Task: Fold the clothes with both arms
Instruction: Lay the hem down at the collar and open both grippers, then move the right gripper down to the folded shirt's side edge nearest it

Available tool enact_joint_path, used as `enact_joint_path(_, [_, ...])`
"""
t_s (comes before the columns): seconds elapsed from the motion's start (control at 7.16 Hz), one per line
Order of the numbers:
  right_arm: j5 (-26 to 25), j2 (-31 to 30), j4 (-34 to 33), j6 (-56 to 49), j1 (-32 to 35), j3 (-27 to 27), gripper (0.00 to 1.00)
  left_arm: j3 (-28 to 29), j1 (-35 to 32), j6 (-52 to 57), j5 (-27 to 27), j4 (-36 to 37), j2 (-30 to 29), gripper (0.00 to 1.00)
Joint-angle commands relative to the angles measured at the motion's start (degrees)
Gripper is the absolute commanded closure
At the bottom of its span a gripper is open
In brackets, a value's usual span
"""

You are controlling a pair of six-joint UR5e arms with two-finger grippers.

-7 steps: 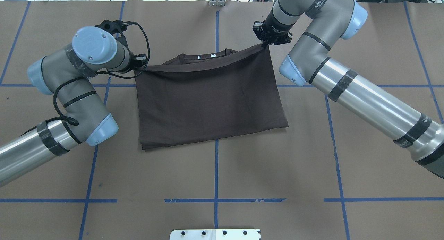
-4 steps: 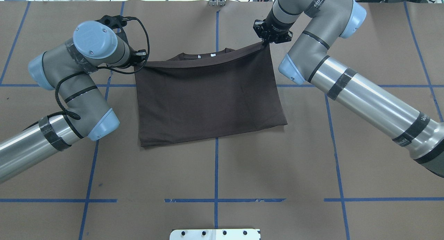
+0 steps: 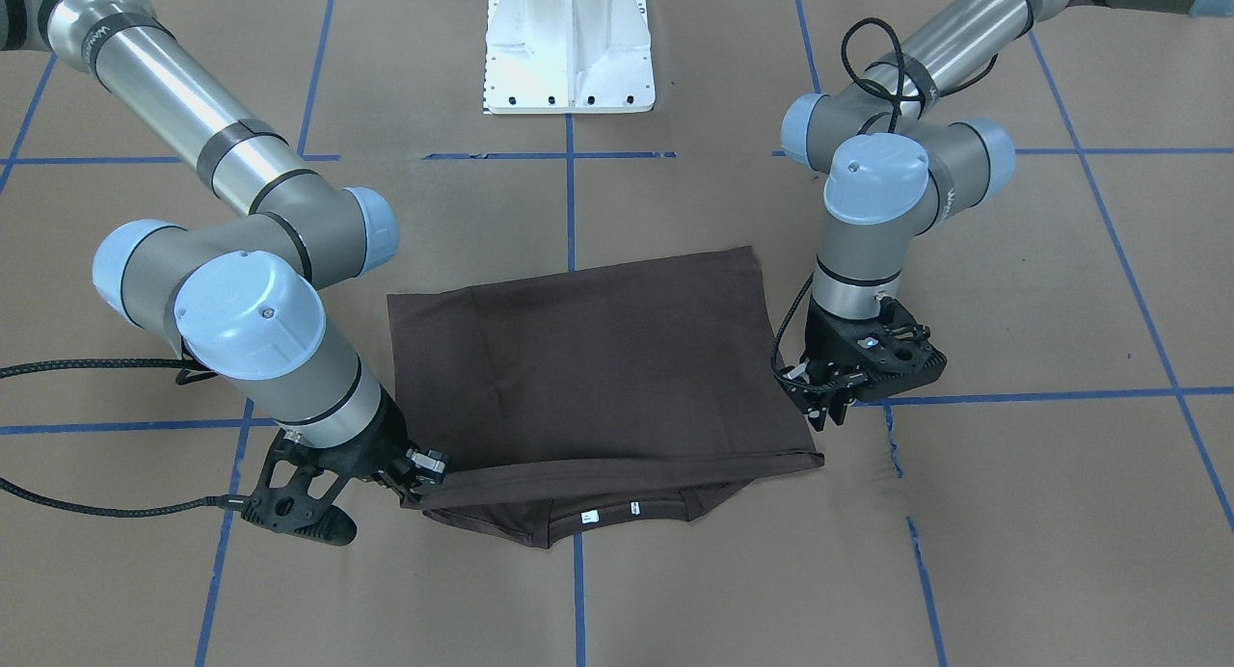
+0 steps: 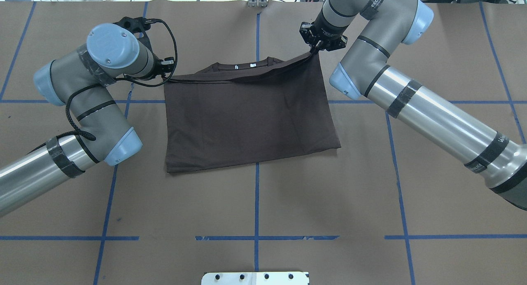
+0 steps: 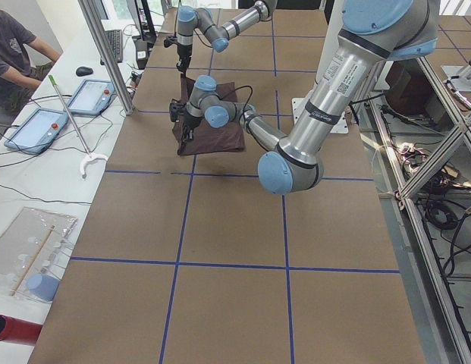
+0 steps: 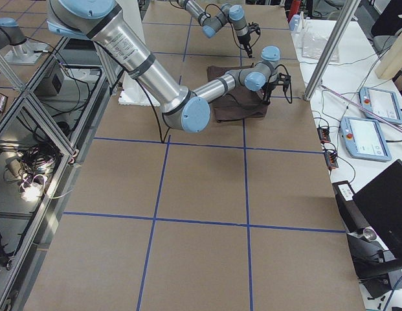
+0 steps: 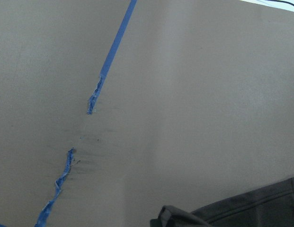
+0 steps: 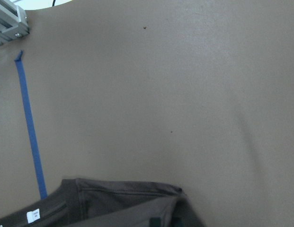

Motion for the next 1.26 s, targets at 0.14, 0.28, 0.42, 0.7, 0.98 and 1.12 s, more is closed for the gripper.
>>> enact_joint_path(0.14, [0.8,-3.5,0.0,-2.7,0.0,5.4,0.00,0.2,0.0,0.0,-0.2,0.2,-0.6,0.00])
enact_joint_path(0.28, [1.6,-9.5,-1.2,-1.1,-1.7,15.2,0.00,-0.1,0.0,-0.1,-0.3,0.3,-0.9,0.00])
enact_joint_path(0.42, [0.4,-17.5,-2.4,2.8,-5.2,24.7,0.00,-0.3,0.0,-0.2,-0.4,0.5,-1.1,0.00])
enact_joint_path(0.7, [-4.8,-27.3,-2.5,3.4,-11.8,33.3,0.00,-0.8,0.0,-0.5,-0.3,0.6,-1.4,0.00])
enact_joint_path(0.98, [-6.1,-28.0,-2.5,3.3,-15.5,32.1,0.02,-1.1,0.0,-0.6,-0.3,0.7,-1.4,0.00])
enact_joint_path(1.12, [-6.2,-27.3,-2.5,2.7,-15.8,30.5,0.10,-1.6,0.0,-0.6,-0.3,0.7,-1.4,0.00])
